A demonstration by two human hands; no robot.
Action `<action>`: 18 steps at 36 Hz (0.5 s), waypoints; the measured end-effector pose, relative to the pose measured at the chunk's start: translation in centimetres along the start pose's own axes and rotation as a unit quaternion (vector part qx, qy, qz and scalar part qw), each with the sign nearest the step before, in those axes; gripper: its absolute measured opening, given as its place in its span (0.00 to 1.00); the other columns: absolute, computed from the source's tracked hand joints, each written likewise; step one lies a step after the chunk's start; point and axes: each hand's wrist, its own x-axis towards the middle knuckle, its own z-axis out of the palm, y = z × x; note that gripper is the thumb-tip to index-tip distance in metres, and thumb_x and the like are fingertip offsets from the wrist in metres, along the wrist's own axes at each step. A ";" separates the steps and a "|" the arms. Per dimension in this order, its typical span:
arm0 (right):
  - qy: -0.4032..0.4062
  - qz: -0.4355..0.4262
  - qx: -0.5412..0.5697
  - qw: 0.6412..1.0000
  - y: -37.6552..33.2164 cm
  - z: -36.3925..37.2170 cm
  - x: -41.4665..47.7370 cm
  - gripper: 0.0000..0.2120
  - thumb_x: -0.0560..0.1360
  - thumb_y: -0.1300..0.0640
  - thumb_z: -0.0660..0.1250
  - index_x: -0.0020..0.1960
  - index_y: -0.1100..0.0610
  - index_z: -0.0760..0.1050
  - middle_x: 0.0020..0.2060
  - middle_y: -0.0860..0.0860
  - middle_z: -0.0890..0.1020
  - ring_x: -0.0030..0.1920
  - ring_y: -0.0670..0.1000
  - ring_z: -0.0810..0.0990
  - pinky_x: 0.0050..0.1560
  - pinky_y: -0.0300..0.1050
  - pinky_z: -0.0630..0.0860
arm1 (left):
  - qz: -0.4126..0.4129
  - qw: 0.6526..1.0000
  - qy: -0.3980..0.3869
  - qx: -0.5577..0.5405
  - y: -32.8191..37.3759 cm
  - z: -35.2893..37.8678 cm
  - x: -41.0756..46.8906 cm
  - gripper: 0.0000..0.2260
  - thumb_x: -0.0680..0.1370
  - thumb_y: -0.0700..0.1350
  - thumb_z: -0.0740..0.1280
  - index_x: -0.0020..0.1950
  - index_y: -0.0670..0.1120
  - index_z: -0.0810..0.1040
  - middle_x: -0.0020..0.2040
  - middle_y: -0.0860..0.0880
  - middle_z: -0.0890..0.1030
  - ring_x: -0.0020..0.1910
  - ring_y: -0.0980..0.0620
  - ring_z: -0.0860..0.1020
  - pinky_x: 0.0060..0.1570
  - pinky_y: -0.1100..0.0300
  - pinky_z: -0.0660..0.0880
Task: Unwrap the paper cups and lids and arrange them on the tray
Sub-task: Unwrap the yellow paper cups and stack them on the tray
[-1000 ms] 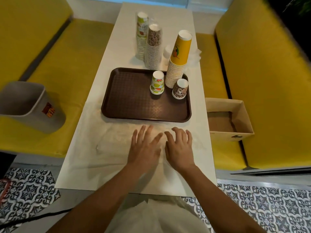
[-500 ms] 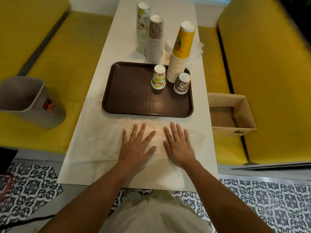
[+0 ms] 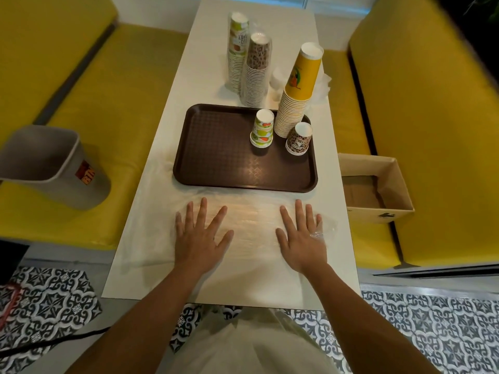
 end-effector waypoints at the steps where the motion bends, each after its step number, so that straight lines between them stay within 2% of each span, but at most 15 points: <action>1: 0.001 0.005 0.003 1.000 0.1 0.0 -0.1 0.30 0.86 0.35 0.37 0.83 0.40 0.31 0.83 0.51 0.32 0.82 0.58 0.30 0.81 0.63 0.34 | -0.003 1.000 0.001 -0.003 -0.2 -0.1 -0.1 0.31 0.81 0.71 0.44 0.84 0.65 0.45 0.86 0.46 0.44 0.84 0.37 0.44 0.80 0.36 0.39; 5: 0.001 0.020 0.011 1.000 0.1 -0.2 -0.3 0.29 0.85 0.35 0.36 0.83 0.38 0.31 0.83 0.49 0.31 0.82 0.57 0.29 0.81 0.64 0.31 | -0.009 1.000 0.016 0.012 -1.4 -0.5 -0.3 0.30 0.82 0.70 0.47 0.84 0.64 0.50 0.86 0.45 0.50 0.83 0.38 0.53 0.79 0.35 0.42; 6: -0.001 0.023 0.013 1.000 0.2 -0.2 -0.3 0.29 0.85 0.35 0.36 0.82 0.37 0.31 0.83 0.49 0.31 0.82 0.56 0.28 0.80 0.64 0.31 | -0.006 1.000 0.018 0.017 -1.7 -0.6 -0.3 0.30 0.82 0.69 0.48 0.84 0.64 0.53 0.85 0.45 0.53 0.82 0.39 0.56 0.79 0.35 0.45; 8: -0.002 0.024 0.020 1.000 0.2 -0.3 -0.3 0.29 0.85 0.34 0.37 0.82 0.36 0.31 0.83 0.48 0.30 0.82 0.55 0.28 0.81 0.64 0.32 | 0.016 1.000 0.026 0.005 -2.7 -0.8 -0.3 0.29 0.82 0.68 0.50 0.82 0.62 0.62 0.83 0.45 0.59 0.78 0.40 0.62 0.76 0.37 0.57; 10: -0.002 0.022 0.026 0.999 0.3 -0.4 -0.3 0.29 0.85 0.34 0.38 0.82 0.36 0.32 0.82 0.46 0.30 0.82 0.55 0.28 0.81 0.65 0.34 | 0.041 0.998 0.053 -0.017 -3.9 -1.1 -0.2 0.27 0.81 0.67 0.56 0.76 0.59 0.73 0.81 0.45 0.63 0.73 0.40 0.66 0.70 0.41 0.67; 12: 0.001 0.023 0.020 1.000 0.2 -0.4 -0.3 0.29 0.84 0.33 0.37 0.82 0.35 0.32 0.82 0.46 0.30 0.82 0.54 0.28 0.81 0.65 0.34 | 0.041 0.995 0.093 -0.023 -5.2 -1.6 -0.1 0.23 0.78 0.66 0.63 0.69 0.59 0.79 0.80 0.44 0.64 0.70 0.39 0.68 0.67 0.40 0.68; 15: -0.002 0.033 0.017 0.999 -0.2 -0.6 -0.3 0.30 0.83 0.33 0.36 0.82 0.35 0.32 0.83 0.47 0.31 0.82 0.55 0.28 0.81 0.66 0.34 | -0.010 0.995 0.096 -0.025 -6.8 -2.1 0.1 0.26 0.75 0.70 0.64 0.71 0.63 0.76 0.82 0.43 0.57 0.76 0.37 0.62 0.72 0.35 0.59; 18: -0.003 0.049 0.021 0.999 -1.4 -1.1 -0.2 0.30 0.83 0.33 0.37 0.83 0.37 0.35 0.83 0.48 0.33 0.82 0.56 0.29 0.80 0.66 0.32 | -0.027 0.999 0.037 -0.012 -7.8 -1.4 -0.1 0.33 0.76 0.76 0.53 0.80 0.68 0.60 0.85 0.46 0.48 0.82 0.38 0.51 0.76 0.30 0.49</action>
